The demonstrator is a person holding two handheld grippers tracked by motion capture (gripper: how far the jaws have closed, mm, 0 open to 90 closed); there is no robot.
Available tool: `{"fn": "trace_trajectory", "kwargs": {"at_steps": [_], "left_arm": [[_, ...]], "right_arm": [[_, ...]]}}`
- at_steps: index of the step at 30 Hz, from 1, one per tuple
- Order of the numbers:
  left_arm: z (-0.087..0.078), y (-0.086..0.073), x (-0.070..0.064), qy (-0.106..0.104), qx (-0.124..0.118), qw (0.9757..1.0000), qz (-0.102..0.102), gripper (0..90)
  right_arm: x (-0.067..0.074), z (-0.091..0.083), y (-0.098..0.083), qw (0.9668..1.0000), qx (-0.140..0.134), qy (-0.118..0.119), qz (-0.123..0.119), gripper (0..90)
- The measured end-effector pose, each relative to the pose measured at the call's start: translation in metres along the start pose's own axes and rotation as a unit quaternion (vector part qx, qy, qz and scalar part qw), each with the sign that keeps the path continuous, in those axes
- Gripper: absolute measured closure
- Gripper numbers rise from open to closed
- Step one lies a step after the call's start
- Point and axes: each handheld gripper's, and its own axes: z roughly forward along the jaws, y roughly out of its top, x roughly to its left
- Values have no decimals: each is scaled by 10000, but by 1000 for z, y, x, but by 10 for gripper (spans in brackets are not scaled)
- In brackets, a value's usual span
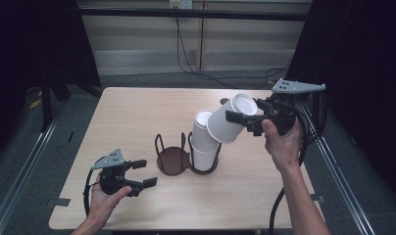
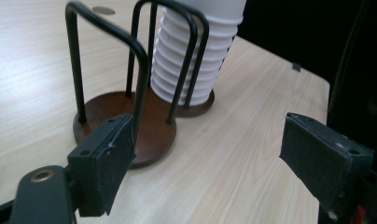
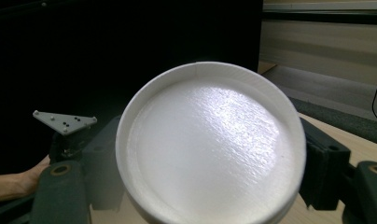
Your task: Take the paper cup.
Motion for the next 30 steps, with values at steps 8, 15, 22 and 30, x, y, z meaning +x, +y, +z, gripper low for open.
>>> {"fn": "trace_trajectory", "kwargs": {"at_steps": [8,15,22,30], "left_arm": [[10,16,-14,-101,-131,9996,218,164],[19,27,-27,-306,-258,9987,315,165],[27,34,-40,-436,-296,9973,508,161],[34,37,-53,-578,-342,9950,739,160]], "right_arm": [[-1,-13,-17,9999,-88,25,120,245],[7,-26,-31,9999,-49,32,128,246],[19,-15,-50,9996,123,231,130,246],[27,4,-71,9984,267,467,190,246]]}}
